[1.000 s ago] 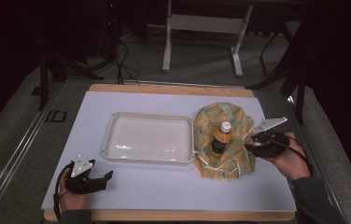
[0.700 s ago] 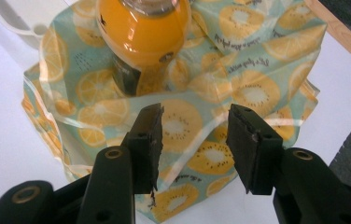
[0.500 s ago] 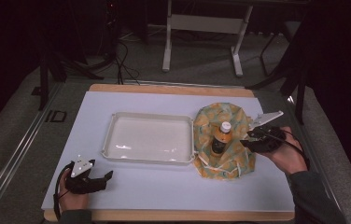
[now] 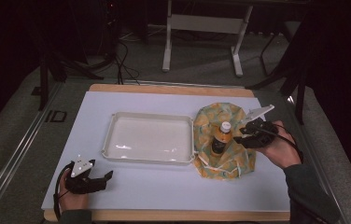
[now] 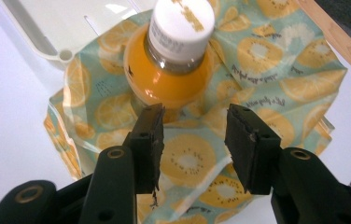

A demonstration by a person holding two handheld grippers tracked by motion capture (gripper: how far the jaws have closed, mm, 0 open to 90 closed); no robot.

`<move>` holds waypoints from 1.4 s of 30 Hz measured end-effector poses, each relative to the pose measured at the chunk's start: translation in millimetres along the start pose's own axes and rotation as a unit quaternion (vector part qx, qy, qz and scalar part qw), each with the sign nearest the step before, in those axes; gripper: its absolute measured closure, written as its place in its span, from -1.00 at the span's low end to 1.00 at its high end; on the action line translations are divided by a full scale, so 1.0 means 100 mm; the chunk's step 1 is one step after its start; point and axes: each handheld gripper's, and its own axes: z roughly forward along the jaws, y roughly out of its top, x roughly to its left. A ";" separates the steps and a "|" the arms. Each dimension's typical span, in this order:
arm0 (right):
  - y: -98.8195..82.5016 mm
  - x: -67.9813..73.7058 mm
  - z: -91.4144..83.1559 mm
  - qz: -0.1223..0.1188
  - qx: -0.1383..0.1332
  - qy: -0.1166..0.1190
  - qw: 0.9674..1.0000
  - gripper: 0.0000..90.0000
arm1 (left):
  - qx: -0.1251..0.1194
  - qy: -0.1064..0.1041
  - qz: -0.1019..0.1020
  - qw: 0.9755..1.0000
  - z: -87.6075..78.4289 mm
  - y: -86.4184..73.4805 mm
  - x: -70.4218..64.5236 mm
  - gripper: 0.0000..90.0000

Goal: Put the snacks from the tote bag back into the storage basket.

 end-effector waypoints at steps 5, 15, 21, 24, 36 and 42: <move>0.07 0.00 0.03 0.002 -0.003 0.008 1.000 0.23 | 0.000 0.000 0.001 1.000 0.00 0.00 0.00 -0.62; 0.17 0.00 0.11 0.005 -0.005 0.018 1.000 0.20 | 0.001 0.000 0.001 1.000 0.00 0.00 0.00 -0.62; 0.25 -0.02 0.16 0.010 -0.005 0.023 1.000 0.19 | 0.001 -0.001 0.001 1.000 0.00 0.00 0.00 -0.62; 0.27 -0.03 0.18 0.014 -0.007 0.030 0.999 0.17 | 0.001 -0.001 0.001 1.000 0.00 0.00 0.00 -0.62; 0.38 -0.07 0.22 0.031 -0.009 0.045 0.998 0.26 | 0.002 -0.001 0.001 1.000 0.00 0.00 0.00 -0.62; 0.40 -0.09 0.27 0.036 -0.009 0.045 0.998 0.17 | 0.002 -0.002 0.001 1.000 0.00 0.00 0.00 -0.62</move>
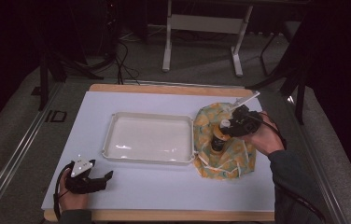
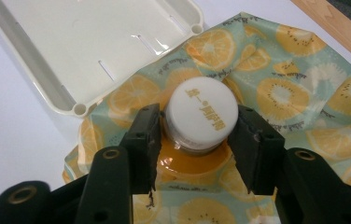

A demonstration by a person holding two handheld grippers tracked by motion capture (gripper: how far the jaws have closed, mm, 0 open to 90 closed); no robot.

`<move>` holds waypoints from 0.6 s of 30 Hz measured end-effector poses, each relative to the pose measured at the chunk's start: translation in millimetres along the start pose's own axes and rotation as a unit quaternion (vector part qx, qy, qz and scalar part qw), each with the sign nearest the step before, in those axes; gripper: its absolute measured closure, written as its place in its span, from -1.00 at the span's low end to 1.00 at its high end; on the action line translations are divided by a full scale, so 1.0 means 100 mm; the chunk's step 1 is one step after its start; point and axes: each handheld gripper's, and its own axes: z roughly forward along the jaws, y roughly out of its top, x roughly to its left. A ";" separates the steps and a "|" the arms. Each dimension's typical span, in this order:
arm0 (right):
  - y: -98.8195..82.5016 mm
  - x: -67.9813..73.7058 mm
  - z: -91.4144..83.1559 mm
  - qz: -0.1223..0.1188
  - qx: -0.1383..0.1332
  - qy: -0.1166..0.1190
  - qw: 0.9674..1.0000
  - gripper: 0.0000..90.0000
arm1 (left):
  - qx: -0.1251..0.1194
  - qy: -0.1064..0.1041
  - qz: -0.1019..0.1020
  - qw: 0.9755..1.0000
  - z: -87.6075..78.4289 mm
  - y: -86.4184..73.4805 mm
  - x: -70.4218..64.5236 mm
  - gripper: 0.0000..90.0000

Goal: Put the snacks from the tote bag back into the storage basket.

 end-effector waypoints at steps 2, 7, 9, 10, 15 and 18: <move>0.01 -0.01 0.01 0.005 0.001 0.001 1.000 0.17 | 0.000 0.000 0.000 1.000 0.00 0.00 0.00 -0.62; 0.03 -0.04 0.01 0.014 -0.006 0.004 1.000 0.20 | 0.001 0.000 0.001 1.000 0.00 0.00 0.00 -0.62; 0.04 -0.06 0.01 0.015 -0.008 0.010 1.000 0.24 | 0.001 0.000 0.001 1.000 0.00 0.00 0.00 -0.62; 0.05 -0.06 0.01 0.017 -0.008 0.010 1.000 0.28 | 0.001 0.000 0.001 1.000 0.00 0.00 0.00 -0.62; 0.08 -0.05 0.00 0.024 0.000 0.006 1.000 0.30 | 0.001 0.000 0.001 1.000 0.00 0.00 0.00 -0.62; 0.09 -0.04 0.00 0.023 0.007 0.001 1.000 0.31 | 0.001 0.000 0.001 1.000 0.00 0.00 0.00 -0.62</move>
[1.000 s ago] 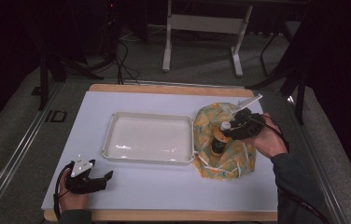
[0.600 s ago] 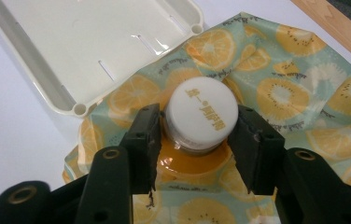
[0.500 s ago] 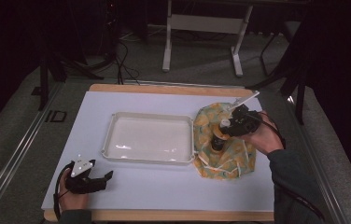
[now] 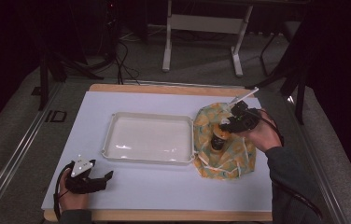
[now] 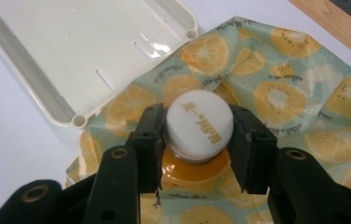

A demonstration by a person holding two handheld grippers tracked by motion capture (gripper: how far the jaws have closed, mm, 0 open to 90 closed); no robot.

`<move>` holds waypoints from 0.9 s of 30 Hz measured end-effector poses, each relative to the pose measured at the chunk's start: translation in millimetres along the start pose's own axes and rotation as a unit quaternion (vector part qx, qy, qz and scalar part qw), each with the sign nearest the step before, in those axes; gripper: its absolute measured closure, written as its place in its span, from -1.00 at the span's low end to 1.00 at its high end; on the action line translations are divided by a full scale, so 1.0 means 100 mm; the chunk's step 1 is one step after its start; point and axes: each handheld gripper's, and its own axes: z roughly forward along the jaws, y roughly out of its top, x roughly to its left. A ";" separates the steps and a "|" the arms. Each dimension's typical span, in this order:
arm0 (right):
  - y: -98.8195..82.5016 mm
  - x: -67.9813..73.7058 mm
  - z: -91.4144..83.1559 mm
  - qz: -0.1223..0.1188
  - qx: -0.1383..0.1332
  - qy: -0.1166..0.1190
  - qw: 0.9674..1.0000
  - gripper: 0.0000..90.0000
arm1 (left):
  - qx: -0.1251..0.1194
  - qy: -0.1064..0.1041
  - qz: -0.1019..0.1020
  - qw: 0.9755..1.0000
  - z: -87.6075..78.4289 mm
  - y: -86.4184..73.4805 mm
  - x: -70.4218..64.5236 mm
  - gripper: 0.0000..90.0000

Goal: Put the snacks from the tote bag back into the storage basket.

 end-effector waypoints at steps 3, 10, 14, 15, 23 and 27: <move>0.00 0.00 0.00 0.001 0.003 -0.002 1.000 0.31 | 0.000 0.000 0.000 1.000 0.00 0.00 0.00 -0.62; 0.01 0.01 -0.02 0.001 0.012 -0.008 1.000 0.31 | 0.001 0.000 0.000 1.000 0.00 0.00 0.00 -0.62; 0.02 0.00 -0.03 0.001 0.015 -0.010 1.000 0.31 | 0.001 0.000 0.000 1.000 0.00 0.00 0.00 -0.62; 0.02 0.00 -0.03 0.002 0.015 -0.011 1.000 0.31 | 0.001 -0.001 0.000 1.000 0.00 0.00 0.00 -0.62; 0.06 0.00 -0.09 0.000 0.014 -0.018 1.000 0.31 | 0.001 -0.001 0.000 1.000 0.00 0.00 0.00 -0.62; 0.09 0.00 -0.13 -0.003 0.013 -0.023 1.000 0.31 | 0.001 -0.001 0.000 1.000 0.00 0.00 0.00 -0.62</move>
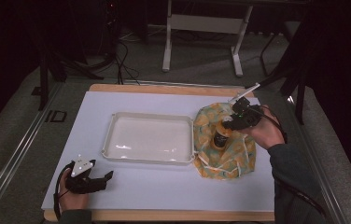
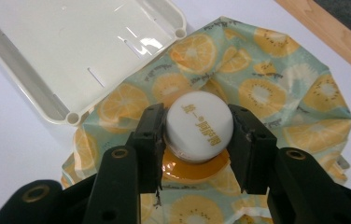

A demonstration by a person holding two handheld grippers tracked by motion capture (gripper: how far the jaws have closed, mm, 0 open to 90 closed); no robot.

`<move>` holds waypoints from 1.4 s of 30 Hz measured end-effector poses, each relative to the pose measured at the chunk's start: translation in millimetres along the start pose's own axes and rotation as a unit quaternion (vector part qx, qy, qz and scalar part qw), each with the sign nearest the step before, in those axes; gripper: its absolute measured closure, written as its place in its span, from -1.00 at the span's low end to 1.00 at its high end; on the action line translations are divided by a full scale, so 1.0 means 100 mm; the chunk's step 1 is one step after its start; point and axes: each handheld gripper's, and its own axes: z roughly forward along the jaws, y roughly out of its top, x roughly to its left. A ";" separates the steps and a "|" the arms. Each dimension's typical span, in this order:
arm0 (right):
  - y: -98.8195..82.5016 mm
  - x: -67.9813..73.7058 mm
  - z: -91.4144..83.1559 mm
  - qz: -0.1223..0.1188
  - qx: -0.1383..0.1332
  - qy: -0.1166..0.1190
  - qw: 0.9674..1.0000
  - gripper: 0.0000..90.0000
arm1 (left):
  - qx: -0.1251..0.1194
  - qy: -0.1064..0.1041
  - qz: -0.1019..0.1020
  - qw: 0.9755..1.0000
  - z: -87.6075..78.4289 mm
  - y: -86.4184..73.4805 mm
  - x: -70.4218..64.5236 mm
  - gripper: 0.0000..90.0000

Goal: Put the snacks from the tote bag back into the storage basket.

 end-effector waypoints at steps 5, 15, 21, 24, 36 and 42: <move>0.04 -0.01 -0.07 -0.001 -0.004 -0.006 1.000 0.31 | 0.000 0.000 0.000 1.000 0.00 0.00 0.00 -0.62; 0.11 -0.04 -0.18 0.004 -0.013 -0.016 1.000 0.31 | 0.000 0.000 -0.001 1.000 0.00 0.00 0.00 -0.62; 0.15 -0.06 -0.23 0.008 -0.017 -0.019 1.000 0.31 | 0.000 -0.001 0.000 1.000 0.00 0.00 0.00 -0.62; 0.17 -0.06 -0.24 0.009 -0.018 -0.021 1.000 0.31 | 0.000 -0.001 0.000 1.000 0.00 0.00 0.00 -0.62; 0.26 -0.07 -0.27 0.015 -0.029 -0.026 0.999 0.31 | 0.001 -0.001 0.001 1.000 0.00 0.00 0.00 -0.62; 0.32 -0.04 -0.29 0.015 -0.034 -0.027 0.999 0.31 | 0.001 -0.001 0.001 1.000 0.00 0.00 0.00 -0.62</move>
